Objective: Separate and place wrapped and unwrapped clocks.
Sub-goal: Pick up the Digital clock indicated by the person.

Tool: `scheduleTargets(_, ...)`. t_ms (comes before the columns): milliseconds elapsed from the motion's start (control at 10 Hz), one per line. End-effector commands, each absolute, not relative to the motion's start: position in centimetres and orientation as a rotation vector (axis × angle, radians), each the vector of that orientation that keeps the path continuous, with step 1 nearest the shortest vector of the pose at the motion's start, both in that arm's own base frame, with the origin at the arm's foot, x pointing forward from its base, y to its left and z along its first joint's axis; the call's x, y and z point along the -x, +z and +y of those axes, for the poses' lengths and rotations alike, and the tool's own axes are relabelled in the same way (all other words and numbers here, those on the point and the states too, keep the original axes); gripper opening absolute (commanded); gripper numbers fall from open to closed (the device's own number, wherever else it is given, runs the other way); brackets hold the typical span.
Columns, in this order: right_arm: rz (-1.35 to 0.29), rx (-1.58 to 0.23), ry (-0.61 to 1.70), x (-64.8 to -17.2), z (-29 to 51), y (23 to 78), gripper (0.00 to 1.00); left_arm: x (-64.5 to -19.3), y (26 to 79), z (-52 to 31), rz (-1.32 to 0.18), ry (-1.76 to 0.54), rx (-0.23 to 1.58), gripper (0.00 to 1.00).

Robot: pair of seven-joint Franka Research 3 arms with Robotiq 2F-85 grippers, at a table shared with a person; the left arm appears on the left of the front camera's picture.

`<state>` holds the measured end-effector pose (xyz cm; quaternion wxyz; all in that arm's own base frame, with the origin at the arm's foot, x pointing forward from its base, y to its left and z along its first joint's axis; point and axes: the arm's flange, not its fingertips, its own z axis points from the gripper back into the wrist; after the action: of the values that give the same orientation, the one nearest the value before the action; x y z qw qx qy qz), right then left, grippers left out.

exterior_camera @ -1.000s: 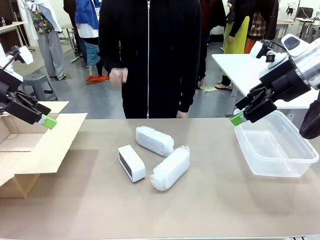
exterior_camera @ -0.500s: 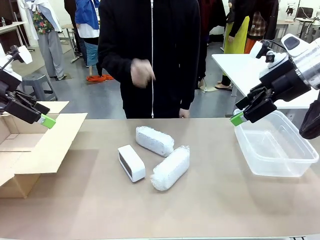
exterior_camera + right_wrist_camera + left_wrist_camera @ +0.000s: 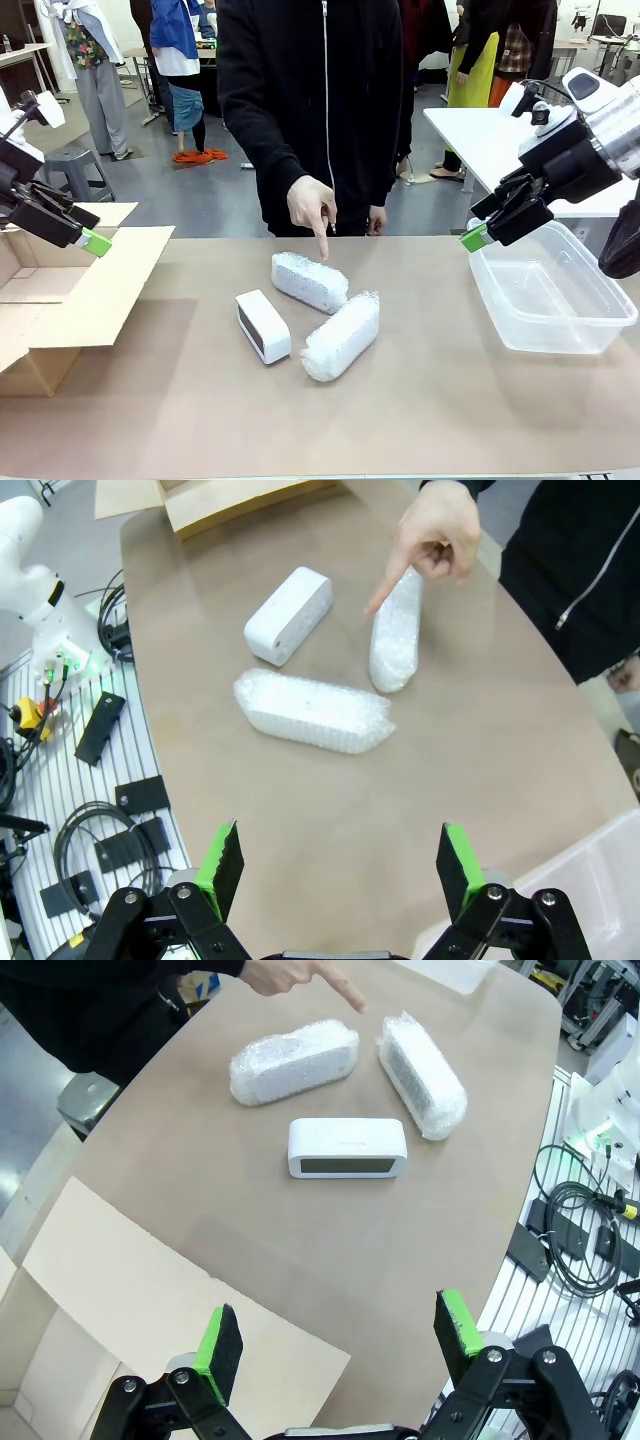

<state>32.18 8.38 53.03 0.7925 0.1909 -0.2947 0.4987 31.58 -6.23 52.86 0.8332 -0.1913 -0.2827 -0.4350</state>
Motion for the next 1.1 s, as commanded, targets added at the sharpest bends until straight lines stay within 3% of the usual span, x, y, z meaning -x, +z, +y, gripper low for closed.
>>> scheduleTargets(0, -0.633, -0.434, 1.073, -32.22, 8.48, 52.9, 1.0, -31.58, 52.91, -6.26, -0.607, -0.926, 0.417, 1.0)
scheduleTargets(1000, -0.633, -0.434, 1.073, -32.22, 8.48, 52.9, 1.0, -31.58, 52.91, -6.26, -0.607, -0.926, 0.417, 1.0)
